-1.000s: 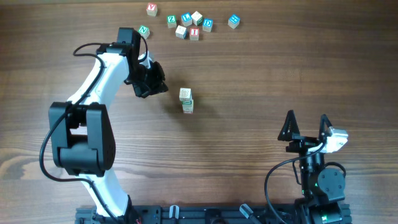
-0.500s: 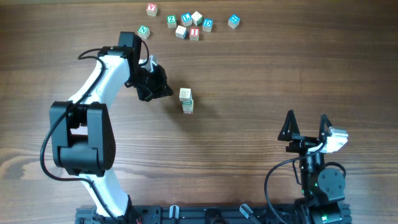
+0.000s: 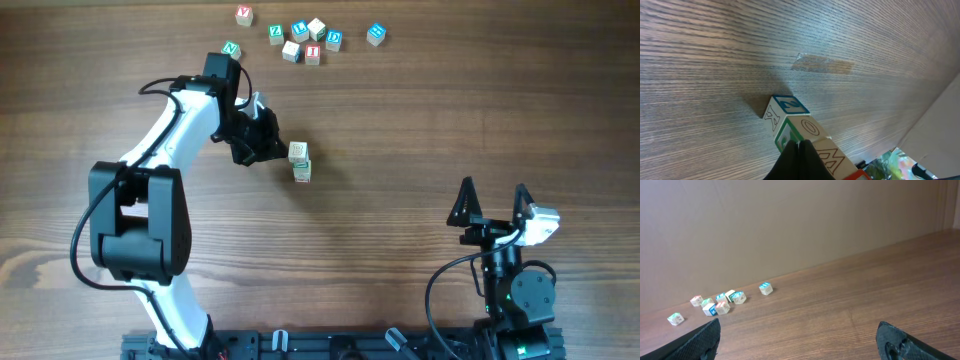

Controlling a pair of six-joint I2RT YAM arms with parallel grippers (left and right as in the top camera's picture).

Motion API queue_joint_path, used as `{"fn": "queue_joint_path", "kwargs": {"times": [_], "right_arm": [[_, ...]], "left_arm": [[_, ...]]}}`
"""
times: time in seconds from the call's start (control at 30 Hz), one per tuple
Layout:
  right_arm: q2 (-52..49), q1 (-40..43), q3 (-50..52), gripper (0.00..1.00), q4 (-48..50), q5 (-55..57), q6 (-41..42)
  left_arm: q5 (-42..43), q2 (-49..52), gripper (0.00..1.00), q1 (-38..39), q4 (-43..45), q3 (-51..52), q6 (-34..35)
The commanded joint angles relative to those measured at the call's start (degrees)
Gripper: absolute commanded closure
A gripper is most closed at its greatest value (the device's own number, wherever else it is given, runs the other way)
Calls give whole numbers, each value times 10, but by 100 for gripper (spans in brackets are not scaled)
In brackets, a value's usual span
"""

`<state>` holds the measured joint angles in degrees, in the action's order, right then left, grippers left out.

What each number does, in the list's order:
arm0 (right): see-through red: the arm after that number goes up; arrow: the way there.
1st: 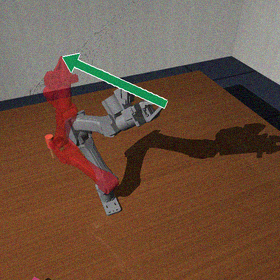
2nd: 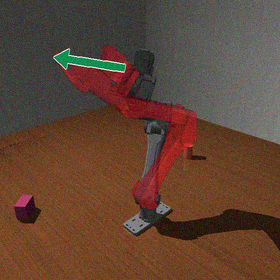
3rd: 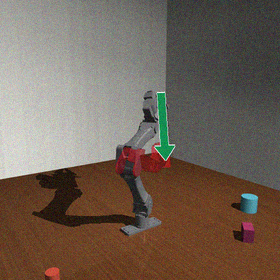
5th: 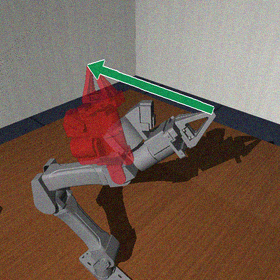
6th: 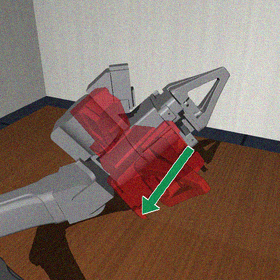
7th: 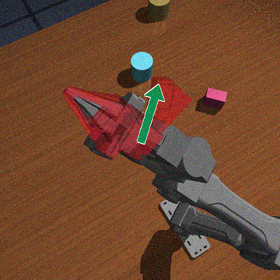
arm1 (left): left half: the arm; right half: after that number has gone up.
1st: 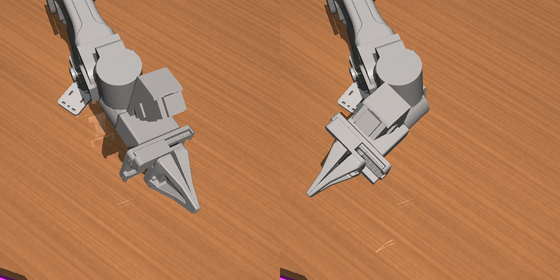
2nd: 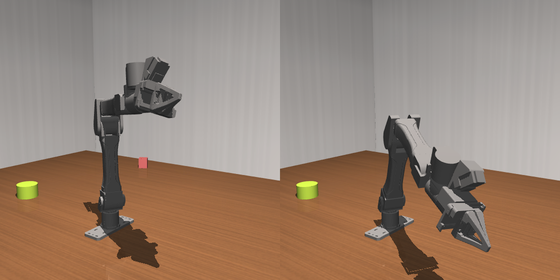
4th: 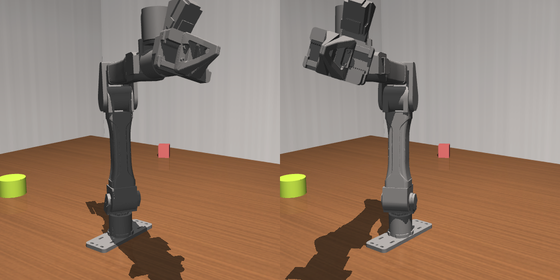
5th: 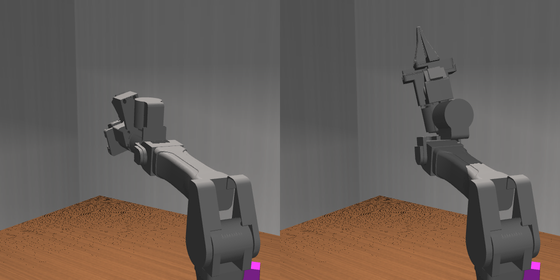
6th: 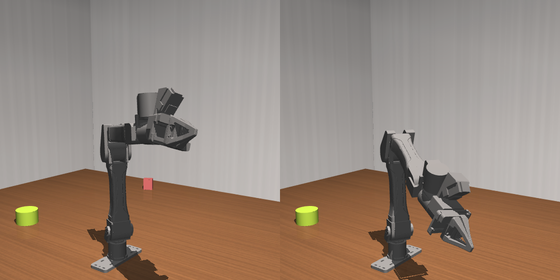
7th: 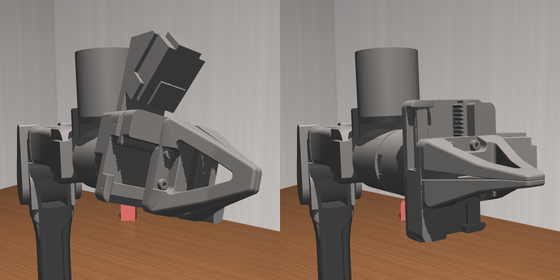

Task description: Form a tower

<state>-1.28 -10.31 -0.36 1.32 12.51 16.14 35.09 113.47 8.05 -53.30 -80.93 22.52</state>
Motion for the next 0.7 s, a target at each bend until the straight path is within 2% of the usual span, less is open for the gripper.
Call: {"fn": "queue_joint_path", "kwargs": {"times": [0.0,0.5,0.67], "right_arm": [[3,2,1,0,3,6,-9],[3,2,1,0,3,6,-10],[3,2,1,0,2,6,-10]], "left_arm": [[8,10,96,11,2,5,-13],[-14,10,96,21,12,5,-11],[-89,10,95,21,14,5,-7]]}}
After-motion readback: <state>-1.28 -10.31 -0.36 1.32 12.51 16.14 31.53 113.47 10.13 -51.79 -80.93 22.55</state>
